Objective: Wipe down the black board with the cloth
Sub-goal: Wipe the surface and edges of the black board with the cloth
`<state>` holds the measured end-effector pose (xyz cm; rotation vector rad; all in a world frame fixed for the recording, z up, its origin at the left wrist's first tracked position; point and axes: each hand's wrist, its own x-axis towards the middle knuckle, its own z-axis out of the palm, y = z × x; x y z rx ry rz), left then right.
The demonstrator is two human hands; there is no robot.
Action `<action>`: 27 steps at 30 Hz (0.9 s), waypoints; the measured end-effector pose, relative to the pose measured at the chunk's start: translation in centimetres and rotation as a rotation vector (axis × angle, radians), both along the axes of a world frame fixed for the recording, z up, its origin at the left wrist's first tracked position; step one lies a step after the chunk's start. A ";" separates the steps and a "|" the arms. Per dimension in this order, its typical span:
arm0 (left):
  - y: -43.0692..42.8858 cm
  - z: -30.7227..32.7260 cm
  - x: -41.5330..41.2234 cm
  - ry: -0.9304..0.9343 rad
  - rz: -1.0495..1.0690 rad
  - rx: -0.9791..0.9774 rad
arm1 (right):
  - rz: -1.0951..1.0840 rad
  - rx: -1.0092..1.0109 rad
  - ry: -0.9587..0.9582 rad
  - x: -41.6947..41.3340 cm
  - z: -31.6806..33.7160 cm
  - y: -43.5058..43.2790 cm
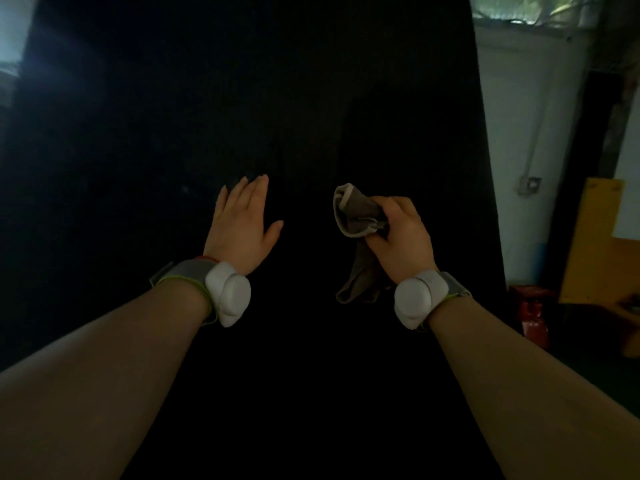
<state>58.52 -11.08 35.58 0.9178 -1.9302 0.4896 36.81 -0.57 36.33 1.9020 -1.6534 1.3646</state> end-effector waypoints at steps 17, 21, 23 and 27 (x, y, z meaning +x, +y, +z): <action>-4.8 10.2 1.6 -0.008 -0.143 -0.156 | -0.299 -0.293 0.227 2.2 12.9 -1.9; -5.6 11.3 1.7 0.003 -0.146 -0.171 | -0.351 -0.318 0.250 3.0 15.3 -3.5; -5.9 11.5 1.8 -0.001 -0.136 -0.176 | -0.398 -0.307 0.234 3.1 16.3 -4.4; -6.6 12.0 2.3 -0.006 -0.127 -0.169 | -0.468 -0.208 0.206 3.3 17.3 -6.8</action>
